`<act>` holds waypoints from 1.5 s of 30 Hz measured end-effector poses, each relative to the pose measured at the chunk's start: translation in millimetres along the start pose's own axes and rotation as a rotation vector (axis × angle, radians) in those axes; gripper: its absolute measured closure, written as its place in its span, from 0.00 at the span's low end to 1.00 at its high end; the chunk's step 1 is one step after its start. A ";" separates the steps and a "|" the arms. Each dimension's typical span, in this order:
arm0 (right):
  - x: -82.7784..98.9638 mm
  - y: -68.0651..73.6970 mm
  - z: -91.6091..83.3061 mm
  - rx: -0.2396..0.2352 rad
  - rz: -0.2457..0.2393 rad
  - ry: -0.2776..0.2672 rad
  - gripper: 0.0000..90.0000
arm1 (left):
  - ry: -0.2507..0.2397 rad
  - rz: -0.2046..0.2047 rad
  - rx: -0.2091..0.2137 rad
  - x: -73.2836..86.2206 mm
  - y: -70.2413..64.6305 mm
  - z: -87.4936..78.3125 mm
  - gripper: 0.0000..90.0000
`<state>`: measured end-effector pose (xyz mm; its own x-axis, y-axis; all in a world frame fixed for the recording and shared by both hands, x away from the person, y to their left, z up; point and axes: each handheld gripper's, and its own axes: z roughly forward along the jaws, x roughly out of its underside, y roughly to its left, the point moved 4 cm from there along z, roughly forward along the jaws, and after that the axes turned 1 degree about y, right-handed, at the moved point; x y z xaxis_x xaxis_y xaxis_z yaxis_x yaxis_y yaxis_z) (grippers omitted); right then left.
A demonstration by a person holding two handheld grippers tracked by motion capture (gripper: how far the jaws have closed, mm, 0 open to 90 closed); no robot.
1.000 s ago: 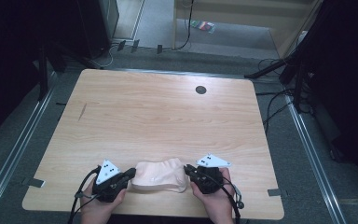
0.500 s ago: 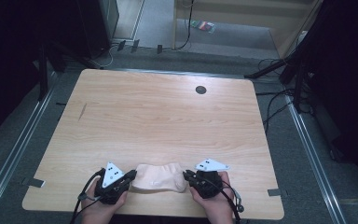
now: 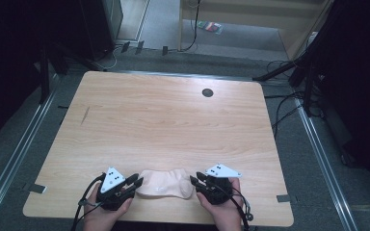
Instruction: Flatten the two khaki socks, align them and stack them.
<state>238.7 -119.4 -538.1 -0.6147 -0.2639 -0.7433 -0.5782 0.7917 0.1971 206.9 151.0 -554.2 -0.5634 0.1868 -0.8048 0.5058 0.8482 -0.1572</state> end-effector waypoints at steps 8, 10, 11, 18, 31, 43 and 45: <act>-2.0 -4.3 -5.6 0.019 0.012 -0.044 0.77 | -0.112 -0.008 -0.013 -5.2 10.9 -6.0 0.60; -2.3 -5.1 -6.0 0.018 0.011 -0.057 0.70 | -0.125 -0.017 -0.013 -5.1 15.6 -5.5 0.52; -2.8 -5.7 -6.1 0.024 0.009 -0.066 0.64 | -0.132 -0.024 -0.014 -5.1 17.3 -5.5 0.50; -8.6 -11.3 -9.6 0.087 0.029 -0.117 0.20 | -0.165 -0.064 -0.013 -6.6 28.4 -7.4 0.38; -9.1 -30.8 -19.4 0.082 0.049 -0.167 0.15 | -0.153 -0.101 -0.087 -8.5 50.7 -13.6 0.15; -4.9 -58.2 -28.1 0.151 0.079 -0.170 0.15 | -0.154 -0.130 -0.150 -4.5 79.2 -22.1 0.15; -3.8 -64.4 -30.0 0.164 0.080 -0.171 0.15 | -0.153 -0.135 -0.162 -3.1 86.3 -24.3 0.15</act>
<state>262.2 -185.9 -528.8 -0.5469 -0.1107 -0.8299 -0.4280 0.8889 0.1635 236.4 235.6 -551.4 -0.5069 -0.0002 -0.8620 0.3144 0.9311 -0.1851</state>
